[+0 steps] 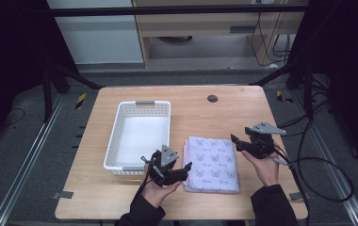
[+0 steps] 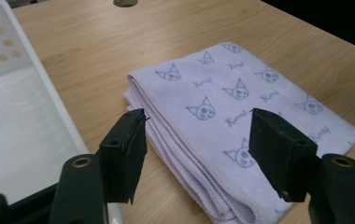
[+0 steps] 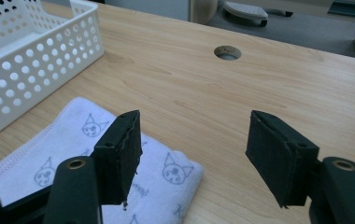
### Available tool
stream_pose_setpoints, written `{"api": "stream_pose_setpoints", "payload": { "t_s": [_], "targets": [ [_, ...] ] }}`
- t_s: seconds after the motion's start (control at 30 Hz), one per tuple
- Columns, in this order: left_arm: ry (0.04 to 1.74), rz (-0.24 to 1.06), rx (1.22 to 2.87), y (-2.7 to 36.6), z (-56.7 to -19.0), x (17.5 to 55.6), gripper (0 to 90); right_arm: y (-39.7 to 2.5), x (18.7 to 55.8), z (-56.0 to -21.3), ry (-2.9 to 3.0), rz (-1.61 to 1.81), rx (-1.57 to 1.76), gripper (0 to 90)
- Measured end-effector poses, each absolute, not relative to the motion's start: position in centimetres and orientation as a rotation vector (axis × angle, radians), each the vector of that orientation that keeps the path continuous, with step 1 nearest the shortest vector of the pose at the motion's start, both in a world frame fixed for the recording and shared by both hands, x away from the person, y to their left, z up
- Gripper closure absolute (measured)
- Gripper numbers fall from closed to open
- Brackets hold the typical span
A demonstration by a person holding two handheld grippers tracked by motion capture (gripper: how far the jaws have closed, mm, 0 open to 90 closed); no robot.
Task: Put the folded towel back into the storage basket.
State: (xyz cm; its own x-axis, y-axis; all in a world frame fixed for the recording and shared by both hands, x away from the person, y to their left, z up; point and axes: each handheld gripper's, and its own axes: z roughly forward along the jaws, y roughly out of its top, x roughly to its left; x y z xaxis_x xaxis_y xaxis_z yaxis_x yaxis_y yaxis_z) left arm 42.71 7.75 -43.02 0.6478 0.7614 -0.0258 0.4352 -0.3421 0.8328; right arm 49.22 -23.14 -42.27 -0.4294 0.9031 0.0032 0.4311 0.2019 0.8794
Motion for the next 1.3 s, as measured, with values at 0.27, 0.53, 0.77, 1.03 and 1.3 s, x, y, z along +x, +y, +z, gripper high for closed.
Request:
{"api": "stream_pose_setpoints", "payload": {
  "t_s": [0.27, 0.53, 0.77, 1.03, 1.3],
  "targets": [
    [0.935, 0.469, 2.016, 6.4, -44.2, 42.6, 36.1, -22.8, 49.8, -43.6, 1.987, 1.148, 1.267, 34.6],
    [0.969, 0.443, 2.049, 5.9, -45.6, 42.6, 36.0, -23.3, 50.1, -44.6, 1.984, 1.138, 1.294, 34.3],
    [1.003, 0.473, 2.073, 5.5, -46.4, 42.5, 36.1, -23.1, 50.4, -45.3, 1.997, 1.142, 1.308, 35.2],
    [0.991, 0.466, 2.083, 5.1, -46.6, 42.2, 35.9, -22.9, 50.5, -45.8, 2.015, 1.129, 1.306, 36.1],
    [0.990, 0.456, 2.095, 4.7, -47.6, 41.9, 36.3, -22.8, 50.4, -46.2, 2.023, 1.132, 1.310, 36.3]
  ]
}}
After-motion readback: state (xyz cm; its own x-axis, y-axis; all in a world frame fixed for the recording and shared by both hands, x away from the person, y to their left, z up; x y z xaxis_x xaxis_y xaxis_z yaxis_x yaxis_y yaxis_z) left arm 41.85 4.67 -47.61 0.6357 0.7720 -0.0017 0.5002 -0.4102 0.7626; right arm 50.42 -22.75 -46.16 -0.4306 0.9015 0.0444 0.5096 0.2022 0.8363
